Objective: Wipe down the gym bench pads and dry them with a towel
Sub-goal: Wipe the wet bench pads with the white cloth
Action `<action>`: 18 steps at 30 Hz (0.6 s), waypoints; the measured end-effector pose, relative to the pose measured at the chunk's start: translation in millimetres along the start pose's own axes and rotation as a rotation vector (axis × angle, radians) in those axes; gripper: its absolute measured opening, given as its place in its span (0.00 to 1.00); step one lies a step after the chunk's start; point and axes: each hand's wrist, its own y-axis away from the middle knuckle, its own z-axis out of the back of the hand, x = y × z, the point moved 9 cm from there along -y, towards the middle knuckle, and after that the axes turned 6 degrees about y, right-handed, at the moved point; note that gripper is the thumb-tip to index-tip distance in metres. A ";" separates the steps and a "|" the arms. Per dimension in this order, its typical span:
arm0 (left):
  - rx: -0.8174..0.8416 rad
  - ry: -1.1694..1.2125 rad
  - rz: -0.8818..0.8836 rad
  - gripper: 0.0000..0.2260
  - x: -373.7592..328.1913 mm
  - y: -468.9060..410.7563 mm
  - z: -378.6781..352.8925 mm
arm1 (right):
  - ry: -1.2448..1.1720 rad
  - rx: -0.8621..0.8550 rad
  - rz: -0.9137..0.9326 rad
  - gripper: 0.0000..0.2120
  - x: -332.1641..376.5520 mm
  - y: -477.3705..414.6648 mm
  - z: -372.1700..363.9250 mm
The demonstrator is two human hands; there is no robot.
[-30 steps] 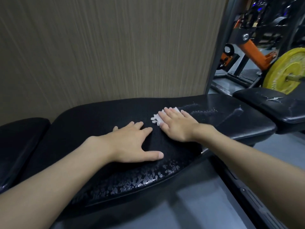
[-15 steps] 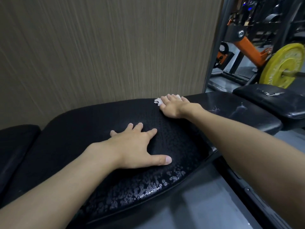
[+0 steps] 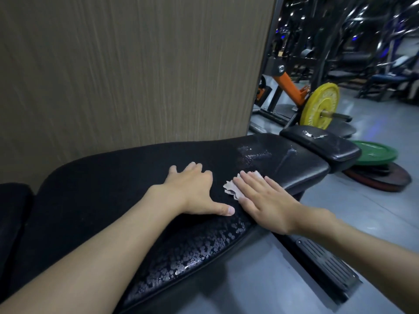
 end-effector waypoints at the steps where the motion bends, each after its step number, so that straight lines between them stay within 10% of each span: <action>1: -0.011 0.038 -0.032 0.47 -1.7 -3.1 2.5 | 0.007 -0.004 -0.007 0.26 0.2 5.8 -0.8; 18: 0.017 0.044 0.157 0.42 -26.9 -51.6 -9.9 | -0.072 0.005 0.058 0.28 -81.4 -204.2 1.4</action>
